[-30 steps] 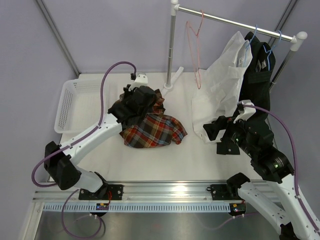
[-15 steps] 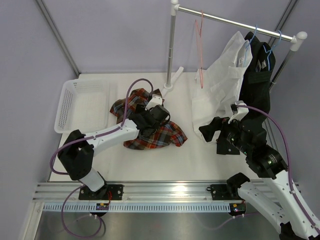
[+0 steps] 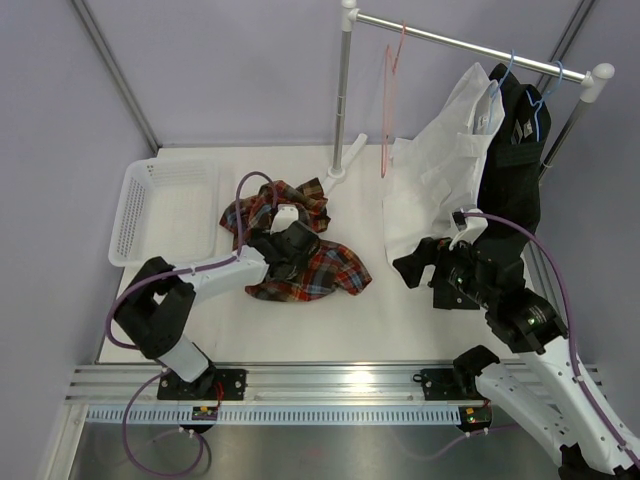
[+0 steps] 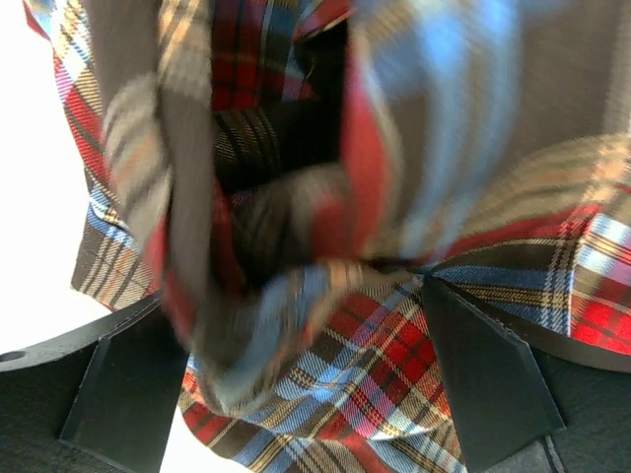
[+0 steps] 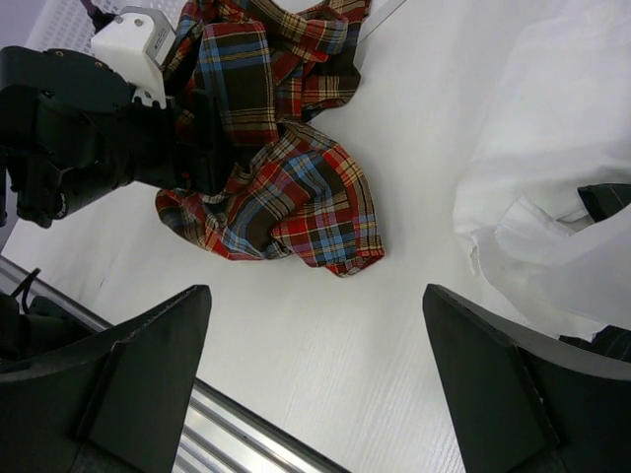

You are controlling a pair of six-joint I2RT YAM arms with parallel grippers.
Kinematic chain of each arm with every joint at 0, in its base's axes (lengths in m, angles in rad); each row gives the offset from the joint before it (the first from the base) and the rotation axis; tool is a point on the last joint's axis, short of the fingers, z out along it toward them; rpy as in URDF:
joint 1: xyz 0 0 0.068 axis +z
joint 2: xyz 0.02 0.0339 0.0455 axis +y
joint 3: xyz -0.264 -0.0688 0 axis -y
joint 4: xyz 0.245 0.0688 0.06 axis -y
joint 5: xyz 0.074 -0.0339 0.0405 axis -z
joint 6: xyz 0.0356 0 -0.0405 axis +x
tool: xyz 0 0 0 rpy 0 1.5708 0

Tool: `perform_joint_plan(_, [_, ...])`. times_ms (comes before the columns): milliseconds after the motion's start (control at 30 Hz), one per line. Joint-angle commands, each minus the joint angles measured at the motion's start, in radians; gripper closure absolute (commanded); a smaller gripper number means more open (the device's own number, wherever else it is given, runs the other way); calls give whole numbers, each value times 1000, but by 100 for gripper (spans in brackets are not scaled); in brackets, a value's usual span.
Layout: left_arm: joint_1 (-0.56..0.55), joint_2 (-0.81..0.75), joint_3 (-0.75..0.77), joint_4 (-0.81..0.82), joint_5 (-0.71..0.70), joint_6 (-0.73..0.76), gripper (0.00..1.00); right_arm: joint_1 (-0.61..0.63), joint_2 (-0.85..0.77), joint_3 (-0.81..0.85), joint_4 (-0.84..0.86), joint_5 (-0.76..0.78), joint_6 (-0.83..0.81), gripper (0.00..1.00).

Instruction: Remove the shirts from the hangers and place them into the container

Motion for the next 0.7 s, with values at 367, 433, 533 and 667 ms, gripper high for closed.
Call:
perform_joint_plan(367, [86, 176, -77, 241, 271, -165, 9, -3, 13, -11, 54, -41, -16, 2])
perform_joint_plan(433, [97, 204, -88, 254, 306, -194, 22, -3, 7, -11, 52, -34, -19, 2])
perform_joint_plan(533, [103, 239, -100, 275, 333, -217, 51, -3, 0, -12, 48, -27, -26, 2])
perform_joint_plan(667, [103, 238, -109, 300, 333, -221, 100, -3, 2, -14, 46, -30, -34, 2])
